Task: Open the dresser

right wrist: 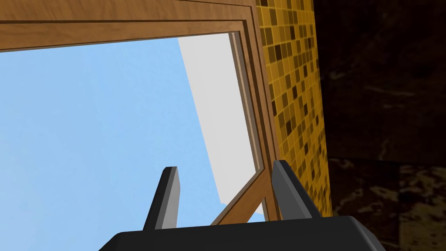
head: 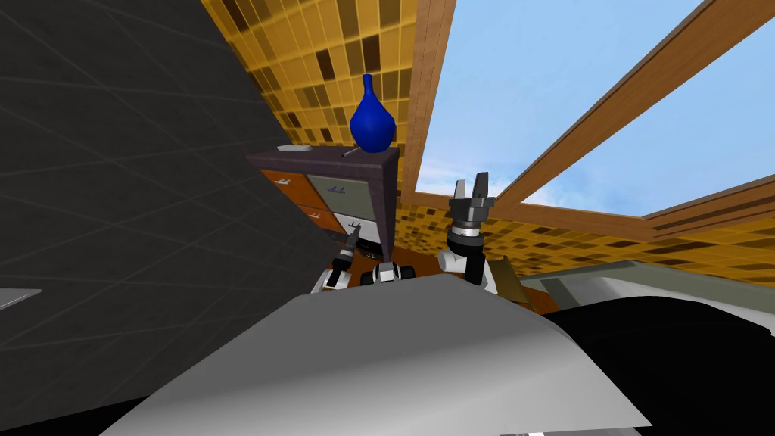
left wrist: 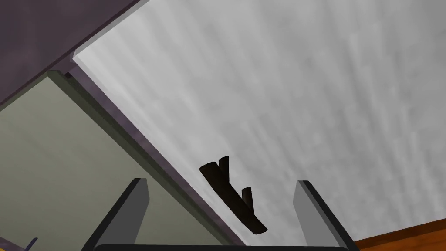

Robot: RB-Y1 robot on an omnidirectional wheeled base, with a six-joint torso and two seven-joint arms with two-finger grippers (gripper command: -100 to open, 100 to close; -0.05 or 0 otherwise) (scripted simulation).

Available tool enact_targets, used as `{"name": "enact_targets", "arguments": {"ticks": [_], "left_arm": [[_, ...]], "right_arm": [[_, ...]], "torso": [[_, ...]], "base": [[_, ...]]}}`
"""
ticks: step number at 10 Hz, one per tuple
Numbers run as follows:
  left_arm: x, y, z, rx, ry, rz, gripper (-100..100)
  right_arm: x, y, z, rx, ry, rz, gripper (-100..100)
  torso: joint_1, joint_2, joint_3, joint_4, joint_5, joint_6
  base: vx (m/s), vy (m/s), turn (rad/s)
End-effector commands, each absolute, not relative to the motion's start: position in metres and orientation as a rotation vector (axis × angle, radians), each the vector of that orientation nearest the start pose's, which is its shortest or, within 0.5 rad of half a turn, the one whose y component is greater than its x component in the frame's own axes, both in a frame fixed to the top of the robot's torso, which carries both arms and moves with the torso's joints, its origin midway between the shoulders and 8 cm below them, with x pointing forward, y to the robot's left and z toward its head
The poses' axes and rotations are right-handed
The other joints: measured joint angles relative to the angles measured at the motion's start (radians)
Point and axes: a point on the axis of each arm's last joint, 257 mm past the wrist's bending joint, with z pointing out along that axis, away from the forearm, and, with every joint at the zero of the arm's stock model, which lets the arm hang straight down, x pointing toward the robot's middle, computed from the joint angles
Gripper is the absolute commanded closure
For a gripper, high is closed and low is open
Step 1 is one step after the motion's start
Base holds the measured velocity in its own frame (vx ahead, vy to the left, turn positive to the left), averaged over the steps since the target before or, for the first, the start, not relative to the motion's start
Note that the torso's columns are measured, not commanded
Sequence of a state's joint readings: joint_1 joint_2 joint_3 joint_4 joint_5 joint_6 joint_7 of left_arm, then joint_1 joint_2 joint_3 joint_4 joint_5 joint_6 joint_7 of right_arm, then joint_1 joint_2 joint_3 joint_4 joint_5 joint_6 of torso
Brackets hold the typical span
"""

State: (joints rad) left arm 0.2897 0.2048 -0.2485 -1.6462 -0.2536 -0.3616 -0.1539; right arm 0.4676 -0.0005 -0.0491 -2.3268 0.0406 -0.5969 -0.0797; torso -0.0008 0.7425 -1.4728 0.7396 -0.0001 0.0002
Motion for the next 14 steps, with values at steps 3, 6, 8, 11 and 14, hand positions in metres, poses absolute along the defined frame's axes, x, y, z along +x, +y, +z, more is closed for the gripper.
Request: {"name": "enact_targets", "arguments": {"ticks": [3, 6, 8, 11, 14], "left_arm": [[0.4292, 0.1559, -0.2538, -0.559, 1.474, -1.073, 100], [0.4259, 0.1560, -0.2523, -0.556, 1.476, -1.076, 100], [0.4310, 0.1593, -0.2573, -0.586, 1.487, -1.065, -100], [0.4312, 0.1595, -0.2519, -0.581, 1.482, -1.066, -100], [0.4253, 0.1589, -0.2483, -0.574, 1.485, -1.070, 100]], "right_arm": [[0.3156, -0.2782, 0.0718, 0.508, 0.501, 1.352, 0], [0.3156, -0.2782, 0.0718, 0.508, 0.501, 1.352, 0], [0.3155, -0.2782, 0.0717, 0.509, 0.501, 1.352, 0], [0.3155, -0.2782, 0.0717, 0.509, 0.501, 1.352, 0], [0.3156, -0.2782, 0.0718, 0.508, 0.501, 1.352, 0]], "torso": [[0.005, 0.005, 0.002, 0.001, 0.001, -0.001], [0.001, -0.004, -0.003, -0.002, 0.000, 0.000], [-0.006, -0.016, -0.010, -0.005, -0.002, 0.000], [0.002, -0.005, -0.003, -0.001, 0.001, 0.000], [0.004, 0.004, 0.002, 0.000, 0.001, 0.000]], "base": [[-0.092, 0.040, 0.021], [-0.135, 0.071, 0.018], [0.081, -0.066, -0.018], [0.073, -0.034, -0.013], [-0.076, 0.045, 0.029]]}}
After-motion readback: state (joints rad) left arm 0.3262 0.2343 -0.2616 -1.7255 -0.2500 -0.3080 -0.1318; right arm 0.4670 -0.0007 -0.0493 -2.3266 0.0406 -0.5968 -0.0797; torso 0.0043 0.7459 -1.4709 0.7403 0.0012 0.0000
